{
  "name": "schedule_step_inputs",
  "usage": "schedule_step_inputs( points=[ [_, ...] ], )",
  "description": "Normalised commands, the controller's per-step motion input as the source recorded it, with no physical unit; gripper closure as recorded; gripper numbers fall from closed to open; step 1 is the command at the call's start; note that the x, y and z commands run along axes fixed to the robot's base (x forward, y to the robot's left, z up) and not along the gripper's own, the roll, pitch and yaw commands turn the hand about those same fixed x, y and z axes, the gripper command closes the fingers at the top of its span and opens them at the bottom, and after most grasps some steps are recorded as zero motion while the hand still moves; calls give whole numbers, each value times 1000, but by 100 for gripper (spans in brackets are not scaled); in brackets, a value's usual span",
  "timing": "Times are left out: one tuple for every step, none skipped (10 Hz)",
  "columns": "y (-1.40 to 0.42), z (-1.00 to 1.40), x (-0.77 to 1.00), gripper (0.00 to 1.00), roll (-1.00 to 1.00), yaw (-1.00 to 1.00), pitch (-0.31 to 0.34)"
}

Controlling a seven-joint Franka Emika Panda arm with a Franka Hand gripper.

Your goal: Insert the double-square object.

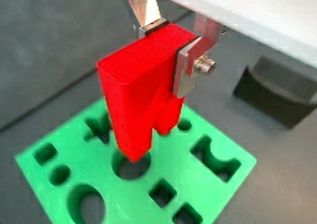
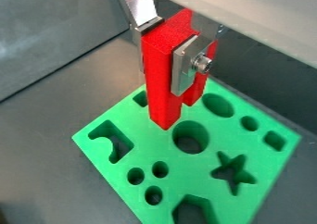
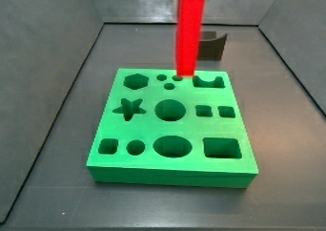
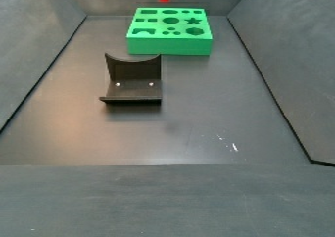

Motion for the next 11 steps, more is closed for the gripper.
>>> schedule_step_inputs(
  points=[
    [-306,-606,831,100,184,-243,-60],
    [-400,-280,620,100,190,-329,0],
    [-366,-263,531,100,247,-394,0],
    [-220,-157,114,100,161,-874,-51],
    [-120,-151,80,100,149,-940,-44],
    [-80,-129,49,100,133,-971,-34],
    [-63,-54,20,100,99,-997,-19],
    [-57,-43,17,100,91,-1000,-13],
    [-54,-37,3,100,91,-1000,-10],
    [-43,-49,17,100,94,-1000,-14],
    [-74,-123,343,100,143,-751,-11]
  ],
)
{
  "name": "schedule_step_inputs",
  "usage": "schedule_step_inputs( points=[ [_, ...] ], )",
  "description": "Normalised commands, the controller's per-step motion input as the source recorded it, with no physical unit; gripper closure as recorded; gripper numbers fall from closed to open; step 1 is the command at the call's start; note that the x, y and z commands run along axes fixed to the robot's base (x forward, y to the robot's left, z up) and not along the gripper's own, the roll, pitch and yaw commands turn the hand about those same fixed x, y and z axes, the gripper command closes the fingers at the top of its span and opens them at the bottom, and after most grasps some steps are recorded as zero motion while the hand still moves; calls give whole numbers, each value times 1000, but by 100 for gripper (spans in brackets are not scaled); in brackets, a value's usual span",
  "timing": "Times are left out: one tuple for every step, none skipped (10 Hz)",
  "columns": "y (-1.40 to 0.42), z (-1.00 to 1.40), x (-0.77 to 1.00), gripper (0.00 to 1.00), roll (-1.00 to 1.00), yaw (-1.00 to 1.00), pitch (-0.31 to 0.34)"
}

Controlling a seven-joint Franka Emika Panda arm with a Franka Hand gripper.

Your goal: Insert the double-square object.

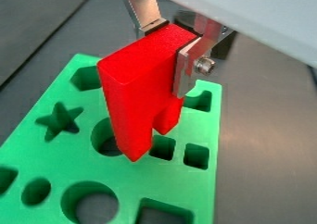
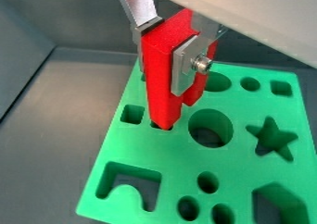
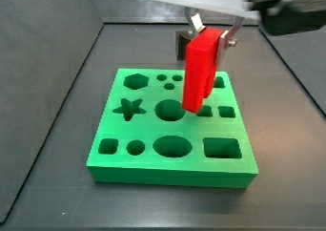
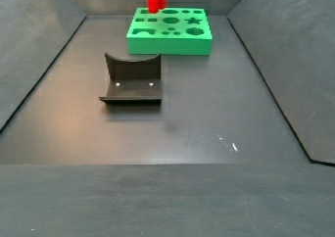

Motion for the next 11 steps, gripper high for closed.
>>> schedule_step_inputs(
  points=[
    [-111,-143,506,100,161,-606,-6],
    [-120,-146,551,100,164,-566,-4],
    [-103,-134,457,100,156,-643,-4],
    [-80,-63,269,100,116,-800,0],
    [-111,0,289,100,83,-777,0],
    [-114,0,294,100,87,-769,0],
    [-91,0,174,100,84,-869,0],
    [-20,-103,0,100,117,-1000,-6],
    [0,-174,0,100,151,-1000,0],
    [0,-151,0,100,144,-989,0],
    [-14,-140,77,100,144,-917,0]
  ],
)
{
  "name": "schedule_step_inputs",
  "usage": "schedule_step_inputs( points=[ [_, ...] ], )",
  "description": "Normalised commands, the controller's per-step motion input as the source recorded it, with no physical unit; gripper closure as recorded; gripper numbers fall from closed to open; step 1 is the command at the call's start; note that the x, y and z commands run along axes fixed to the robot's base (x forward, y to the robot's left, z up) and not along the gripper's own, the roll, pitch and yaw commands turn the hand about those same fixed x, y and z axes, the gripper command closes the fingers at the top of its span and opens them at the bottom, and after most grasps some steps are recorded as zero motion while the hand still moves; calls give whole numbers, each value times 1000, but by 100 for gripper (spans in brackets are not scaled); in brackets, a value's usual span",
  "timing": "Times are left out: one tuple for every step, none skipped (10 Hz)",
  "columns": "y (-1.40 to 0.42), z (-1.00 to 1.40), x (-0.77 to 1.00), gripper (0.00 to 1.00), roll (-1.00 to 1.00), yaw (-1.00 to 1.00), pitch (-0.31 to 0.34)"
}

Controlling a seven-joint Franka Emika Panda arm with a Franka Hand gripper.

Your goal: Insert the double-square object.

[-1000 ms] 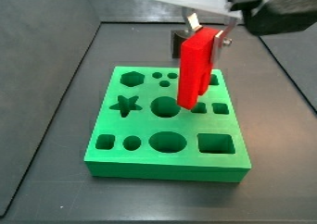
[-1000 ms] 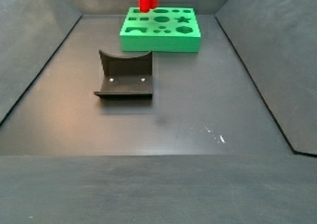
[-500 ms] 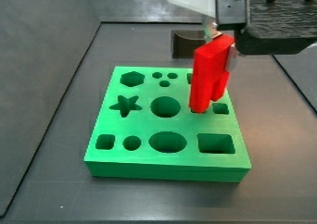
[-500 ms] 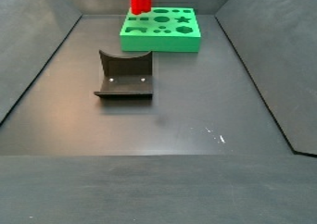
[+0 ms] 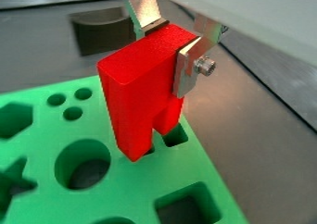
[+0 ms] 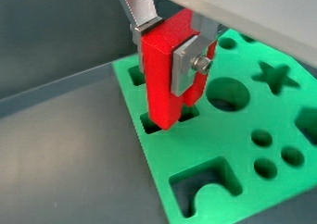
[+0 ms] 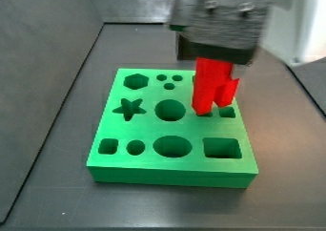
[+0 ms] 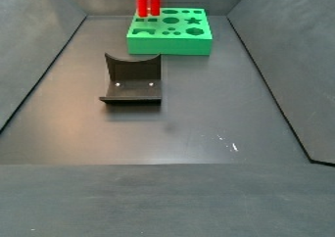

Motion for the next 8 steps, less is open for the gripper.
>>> schedule_step_inputs(
  points=[
    [-20,-143,94,100,151,-891,0],
    [-9,-166,46,100,164,-894,0],
    [0,-177,9,100,170,-894,0],
    [-3,-189,29,100,184,-837,34],
    [-26,-206,163,100,211,-691,74],
    [-40,-217,197,100,226,-554,176],
    [-194,-177,314,100,201,-440,153],
    [-20,-154,160,100,63,0,44]
  ],
)
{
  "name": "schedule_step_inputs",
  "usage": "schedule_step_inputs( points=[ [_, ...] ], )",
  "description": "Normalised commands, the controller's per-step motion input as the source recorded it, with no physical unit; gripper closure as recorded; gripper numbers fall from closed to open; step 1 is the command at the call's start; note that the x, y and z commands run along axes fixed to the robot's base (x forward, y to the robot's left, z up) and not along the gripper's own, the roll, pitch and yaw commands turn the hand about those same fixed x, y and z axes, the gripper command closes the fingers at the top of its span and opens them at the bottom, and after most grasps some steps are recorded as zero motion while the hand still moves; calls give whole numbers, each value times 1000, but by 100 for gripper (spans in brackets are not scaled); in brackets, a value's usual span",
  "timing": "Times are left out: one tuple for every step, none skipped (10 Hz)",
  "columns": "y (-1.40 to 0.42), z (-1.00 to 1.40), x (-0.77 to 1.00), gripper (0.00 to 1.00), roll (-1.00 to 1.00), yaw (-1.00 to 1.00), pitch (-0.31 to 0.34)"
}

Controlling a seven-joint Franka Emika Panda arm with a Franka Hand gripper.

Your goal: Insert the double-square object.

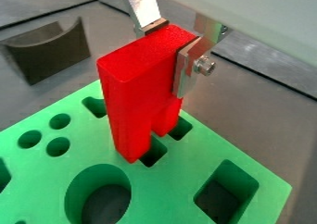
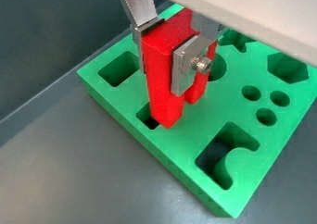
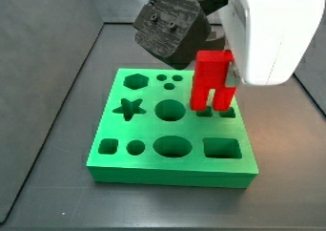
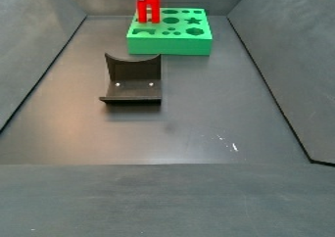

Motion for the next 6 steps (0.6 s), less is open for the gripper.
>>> schedule_step_inputs(
  points=[
    [-100,-417,317,100,-60,-40,0],
    [-257,-489,649,100,-124,0,137],
    [-157,-326,240,100,-196,-51,30],
    [-54,-277,154,100,-176,0,36],
    [0,-426,140,100,-134,0,99],
    [0,-571,137,100,-81,0,129]
  ],
)
